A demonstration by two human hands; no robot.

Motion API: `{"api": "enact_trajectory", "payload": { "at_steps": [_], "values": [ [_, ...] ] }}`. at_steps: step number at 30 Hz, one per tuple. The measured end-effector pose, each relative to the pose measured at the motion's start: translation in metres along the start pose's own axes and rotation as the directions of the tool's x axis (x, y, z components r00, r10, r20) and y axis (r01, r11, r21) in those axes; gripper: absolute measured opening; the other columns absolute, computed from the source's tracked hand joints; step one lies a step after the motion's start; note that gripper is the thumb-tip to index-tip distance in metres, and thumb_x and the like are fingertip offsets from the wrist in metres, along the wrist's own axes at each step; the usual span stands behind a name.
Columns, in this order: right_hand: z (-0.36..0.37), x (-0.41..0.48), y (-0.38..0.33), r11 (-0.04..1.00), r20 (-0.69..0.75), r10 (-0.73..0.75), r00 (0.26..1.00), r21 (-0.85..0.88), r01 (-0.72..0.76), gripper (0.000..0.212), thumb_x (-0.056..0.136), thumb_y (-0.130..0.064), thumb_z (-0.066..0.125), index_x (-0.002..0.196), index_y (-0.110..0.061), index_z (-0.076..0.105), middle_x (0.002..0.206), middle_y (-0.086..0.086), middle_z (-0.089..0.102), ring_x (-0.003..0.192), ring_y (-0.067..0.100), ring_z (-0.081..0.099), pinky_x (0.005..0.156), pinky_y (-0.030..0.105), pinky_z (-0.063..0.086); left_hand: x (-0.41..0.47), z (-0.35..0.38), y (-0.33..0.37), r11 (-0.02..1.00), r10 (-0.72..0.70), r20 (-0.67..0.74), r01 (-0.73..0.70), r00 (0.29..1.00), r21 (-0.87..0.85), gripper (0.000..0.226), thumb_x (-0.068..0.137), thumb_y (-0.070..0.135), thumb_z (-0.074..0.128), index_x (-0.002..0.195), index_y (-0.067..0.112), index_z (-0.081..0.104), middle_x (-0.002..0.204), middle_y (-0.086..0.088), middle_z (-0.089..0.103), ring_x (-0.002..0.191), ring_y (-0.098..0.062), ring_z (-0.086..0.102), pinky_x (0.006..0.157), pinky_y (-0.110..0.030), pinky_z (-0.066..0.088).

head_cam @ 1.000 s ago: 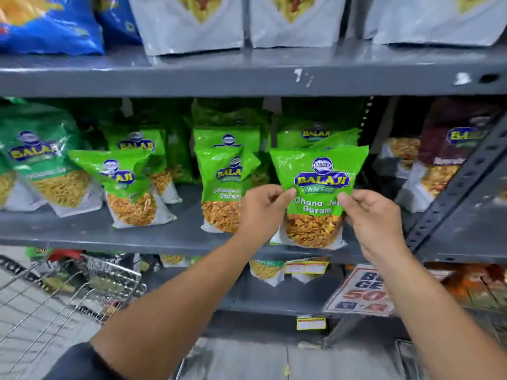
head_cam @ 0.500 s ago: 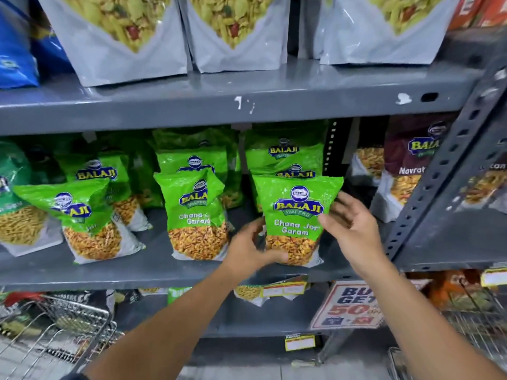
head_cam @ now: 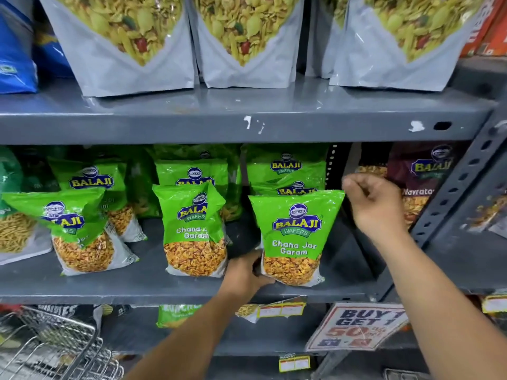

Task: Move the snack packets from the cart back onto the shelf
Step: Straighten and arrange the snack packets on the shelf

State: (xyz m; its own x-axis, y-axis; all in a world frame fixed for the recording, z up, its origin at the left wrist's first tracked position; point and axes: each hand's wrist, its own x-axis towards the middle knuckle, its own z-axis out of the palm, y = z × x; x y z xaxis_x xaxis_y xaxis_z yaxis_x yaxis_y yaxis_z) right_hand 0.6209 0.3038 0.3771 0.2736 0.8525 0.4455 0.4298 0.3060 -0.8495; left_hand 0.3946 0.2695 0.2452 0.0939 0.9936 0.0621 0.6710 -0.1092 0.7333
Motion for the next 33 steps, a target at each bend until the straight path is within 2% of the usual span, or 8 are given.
{"api": "enact_trajectory", "payload": {
  "at_steps": [4,7,10,13,17,22,26,33],
  "values": [
    [0.020,-0.006,-0.035,0.929,0.245,-0.247,0.937,-0.214,0.301,0.028,0.082,-0.036,0.056,0.104,-0.023,0.068,0.097,-0.006,0.070,0.095,0.017,0.063,0.085,0.029,0.046,0.002,0.000,-0.003,1.000,-0.018,0.030,0.017,0.999,0.009,0.048,0.067,0.030,0.080,0.110,0.020,0.061,0.089,-0.011,0.069,0.079,-0.025,0.060,0.062,-0.030,0.041],
    [0.036,0.002,-0.061,0.811,0.506,-0.131,0.853,-0.440,0.386,0.043,0.082,-0.053,0.053,0.118,-0.030,0.060,0.108,-0.012,0.070,0.104,0.018,0.062,0.092,0.036,0.049,0.001,0.001,-0.002,1.000,-0.030,0.026,0.030,0.999,0.004,0.051,0.067,0.031,0.080,0.113,0.026,0.060,0.091,-0.007,0.071,0.083,-0.025,0.063,0.066,-0.031,0.048],
    [0.052,0.008,-0.073,0.732,0.649,0.057,0.759,-0.544,0.410,0.026,0.084,-0.045,0.057,0.094,-0.024,0.069,0.088,-0.014,0.071,0.091,0.019,0.064,0.082,0.033,0.052,0.000,0.000,0.000,0.999,-0.046,0.052,0.047,0.998,-0.015,0.051,0.068,0.028,0.080,0.115,0.025,0.059,0.085,-0.004,0.069,0.076,-0.020,0.060,0.064,-0.030,0.046],
    [0.054,0.017,-0.074,0.807,0.688,0.033,0.725,-0.446,0.387,0.019,0.081,-0.036,0.064,0.077,-0.018,0.069,0.074,-0.013,0.067,0.079,0.015,0.065,0.074,0.029,0.052,0.002,-0.003,0.000,0.997,-0.065,0.113,0.068,0.991,-0.028,0.054,0.071,0.021,0.075,0.121,0.028,0.056,0.092,0.001,0.070,0.078,-0.014,0.058,0.064,-0.024,0.044],
    [0.039,0.041,-0.071,0.893,0.637,0.042,0.770,-0.370,0.257,0.021,0.088,-0.035,0.058,0.103,-0.024,0.068,0.102,-0.005,0.068,0.090,0.012,0.060,0.072,0.020,0.043,0.010,-0.011,0.001,0.969,-0.126,0.171,0.158,0.977,-0.190,0.049,0.082,0.001,0.056,0.127,0.019,0.050,0.116,-0.006,0.067,0.097,-0.016,0.060,0.077,-0.024,0.047],
    [0.031,0.075,-0.040,0.728,0.571,0.135,0.810,-0.612,0.310,0.032,0.091,-0.035,0.052,0.122,-0.035,0.055,0.132,0.003,0.056,0.114,0.026,0.056,0.090,0.027,0.042,0.019,-0.010,0.008,0.975,-0.168,-0.013,0.164,0.986,-0.149,0.046,0.093,0.004,0.041,0.136,0.019,0.043,0.123,-0.008,0.061,0.102,-0.026,0.059,0.076,-0.022,0.040],
    [0.031,0.082,-0.027,0.706,0.561,0.143,0.815,-0.635,0.313,0.028,0.087,-0.037,0.058,0.114,-0.031,0.060,0.126,0.003,0.062,0.106,0.025,0.060,0.092,0.029,0.045,0.036,-0.012,0.025,0.991,-0.076,-0.071,0.067,0.995,-0.114,0.027,0.089,0.001,0.051,0.115,-0.001,0.059,0.118,-0.019,0.065,0.096,-0.019,0.056,0.071,-0.012,0.030],
    [0.023,0.084,-0.018,0.712,0.417,0.102,0.903,-0.665,0.227,0.019,0.084,-0.038,0.056,0.101,-0.035,0.062,0.120,0.001,0.064,0.106,0.025,0.060,0.081,0.025,0.041,0.048,-0.012,0.024,0.995,-0.079,-0.014,0.078,0.997,-0.067,0.024,0.089,0.009,0.056,0.110,0.006,0.067,0.121,-0.011,0.066,0.111,-0.015,0.055,0.075,-0.013,0.034]
  ]
}}
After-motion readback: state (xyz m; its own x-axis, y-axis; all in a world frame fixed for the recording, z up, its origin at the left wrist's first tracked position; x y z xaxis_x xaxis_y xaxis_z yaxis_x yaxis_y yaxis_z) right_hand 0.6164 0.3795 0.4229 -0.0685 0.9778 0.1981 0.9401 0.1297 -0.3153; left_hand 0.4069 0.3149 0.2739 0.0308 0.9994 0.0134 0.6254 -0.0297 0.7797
